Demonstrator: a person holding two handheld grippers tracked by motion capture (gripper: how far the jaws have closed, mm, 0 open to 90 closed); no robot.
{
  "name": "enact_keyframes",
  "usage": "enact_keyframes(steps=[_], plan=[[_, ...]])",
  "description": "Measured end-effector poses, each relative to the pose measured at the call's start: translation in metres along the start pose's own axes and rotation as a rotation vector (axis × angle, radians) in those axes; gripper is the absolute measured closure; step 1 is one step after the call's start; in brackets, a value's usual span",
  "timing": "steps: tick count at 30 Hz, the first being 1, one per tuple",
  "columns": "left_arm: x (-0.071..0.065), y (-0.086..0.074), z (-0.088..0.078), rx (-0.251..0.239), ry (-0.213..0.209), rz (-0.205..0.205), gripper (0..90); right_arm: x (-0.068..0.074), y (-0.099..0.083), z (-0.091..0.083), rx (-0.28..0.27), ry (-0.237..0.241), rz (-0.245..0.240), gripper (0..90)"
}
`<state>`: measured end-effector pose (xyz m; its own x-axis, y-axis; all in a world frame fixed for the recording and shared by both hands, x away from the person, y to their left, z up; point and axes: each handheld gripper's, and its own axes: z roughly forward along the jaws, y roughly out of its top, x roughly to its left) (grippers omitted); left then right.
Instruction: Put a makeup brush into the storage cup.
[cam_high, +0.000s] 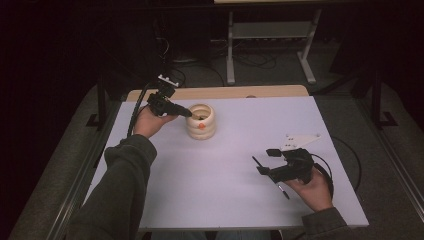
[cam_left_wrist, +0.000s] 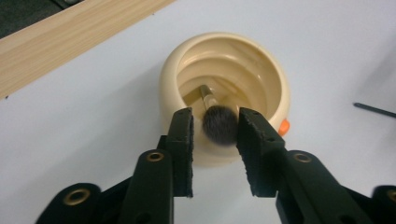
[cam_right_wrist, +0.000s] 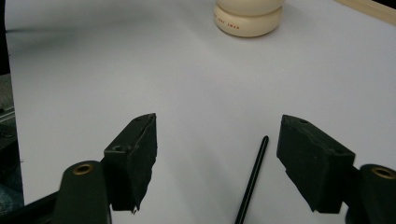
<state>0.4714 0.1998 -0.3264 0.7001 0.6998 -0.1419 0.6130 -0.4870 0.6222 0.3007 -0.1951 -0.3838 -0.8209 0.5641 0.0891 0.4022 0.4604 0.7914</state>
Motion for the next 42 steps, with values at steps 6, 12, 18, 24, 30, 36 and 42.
enact_keyframes(steps=[6, 12, 18, 24, 30, 36, 42], plan=[[0.0, -0.011, -0.01, -0.016, -0.006, 0.006, 60.1, 0.0, 0.0, 0.001, 0.007, -0.008, 0.002, 27.5], [0.0, -0.022, -0.017, -0.034, -0.01, 0.006, 57.8, -0.001, 0.0, 0.002, 0.01, -0.016, 0.001, 27.5], [-0.004, -0.03, -0.021, -0.04, -0.016, 0.018, 56.8, -0.002, -0.001, 0.001, 0.016, -0.023, 0.01, 27.4], [-0.006, -0.038, -0.024, -0.038, -0.018, 0.023, 54.9, -0.003, -0.001, 0.001, 0.012, -0.029, 0.012, 26.7], [-0.007, -0.045, -0.029, -0.045, -0.023, 0.037, 54.1, -0.004, 0.0, 0.001, 0.015, -0.036, 0.018, 26.2], [-0.008, -0.054, -0.031, -0.049, -0.036, 0.031, 53.1, -0.004, -0.001, 0.002, 0.021, -0.037, 0.024, 25.5], [-0.011, -0.058, -0.033, -0.058, -0.043, 0.042, 51.9, -0.005, -0.002, 0.0, 0.014, -0.049, 0.023, 25.5]])
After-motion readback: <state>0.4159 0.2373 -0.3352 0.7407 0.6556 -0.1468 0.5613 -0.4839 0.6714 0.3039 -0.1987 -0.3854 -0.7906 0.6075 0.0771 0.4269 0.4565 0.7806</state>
